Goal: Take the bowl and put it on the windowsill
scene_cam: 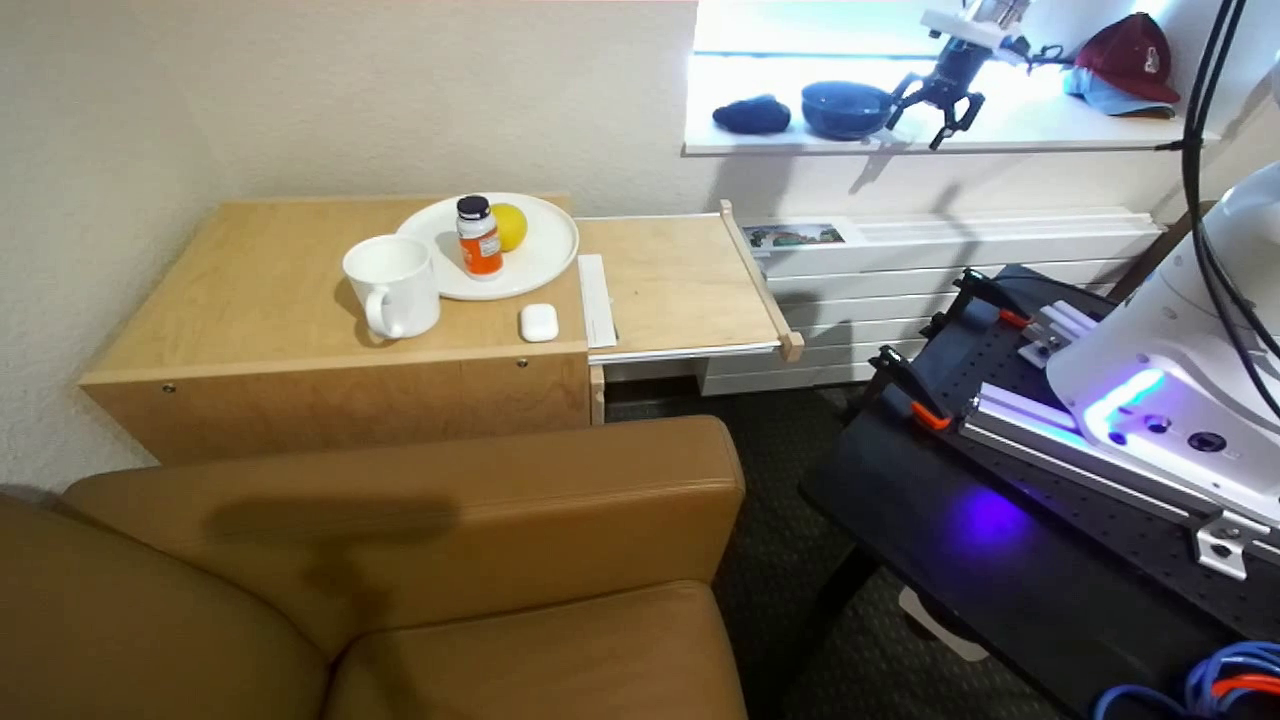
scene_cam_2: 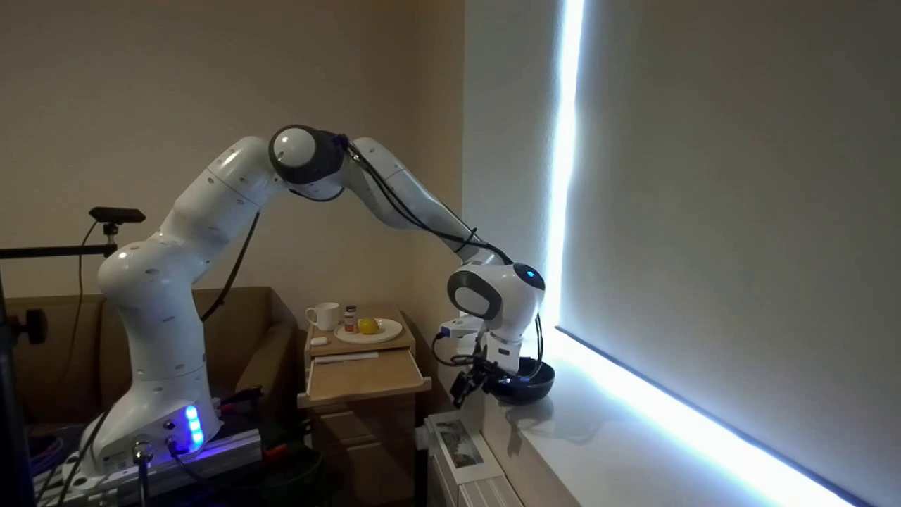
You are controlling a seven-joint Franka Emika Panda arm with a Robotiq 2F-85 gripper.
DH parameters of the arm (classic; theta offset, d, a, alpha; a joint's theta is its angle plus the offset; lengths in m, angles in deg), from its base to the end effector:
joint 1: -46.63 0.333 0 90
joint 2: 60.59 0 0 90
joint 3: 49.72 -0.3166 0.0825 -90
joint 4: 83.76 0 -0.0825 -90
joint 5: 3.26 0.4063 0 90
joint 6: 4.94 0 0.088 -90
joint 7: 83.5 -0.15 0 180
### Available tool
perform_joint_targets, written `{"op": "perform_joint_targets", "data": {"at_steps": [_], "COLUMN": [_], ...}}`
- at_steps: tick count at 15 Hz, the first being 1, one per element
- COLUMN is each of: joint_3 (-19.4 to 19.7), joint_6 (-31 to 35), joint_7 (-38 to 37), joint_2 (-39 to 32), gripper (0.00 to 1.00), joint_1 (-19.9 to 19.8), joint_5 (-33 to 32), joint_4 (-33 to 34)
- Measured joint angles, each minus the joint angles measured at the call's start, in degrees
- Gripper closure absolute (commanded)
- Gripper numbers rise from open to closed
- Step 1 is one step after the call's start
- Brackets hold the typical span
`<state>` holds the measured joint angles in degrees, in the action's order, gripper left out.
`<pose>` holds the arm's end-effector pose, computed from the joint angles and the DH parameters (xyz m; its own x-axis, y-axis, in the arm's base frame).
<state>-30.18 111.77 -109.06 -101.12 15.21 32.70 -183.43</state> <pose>0.4411 -0.4543 0.1110 -0.0975 -0.9053 -0.4134 -0.9924 0.1197 -0.0280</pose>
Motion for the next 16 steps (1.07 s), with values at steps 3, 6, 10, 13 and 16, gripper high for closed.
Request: {"op": "perform_joint_targets", "data": {"at_steps": [3,6,10,13,16], "joint_3": [-0.8,-0.8,-0.7,-0.7,-0.7], "joint_6": [6.4,8.0,8.1,9.1,10.2], "joint_7": [0.0,0.0,0.0,0.0,0.1], "joint_2": [-1.3,-1.2,-1.2,-1.3,-1.7], "gripper": [0.0,0.0,0.0,0.0,0.0], "joint_1": [0.6,0.8,0.8,0.7,0.7], "joint_5": [4.2,5.7,5.8,7.5,9.5], "joint_4": [-0.7,-1.3,-1.2,-1.2,-1.2]}}
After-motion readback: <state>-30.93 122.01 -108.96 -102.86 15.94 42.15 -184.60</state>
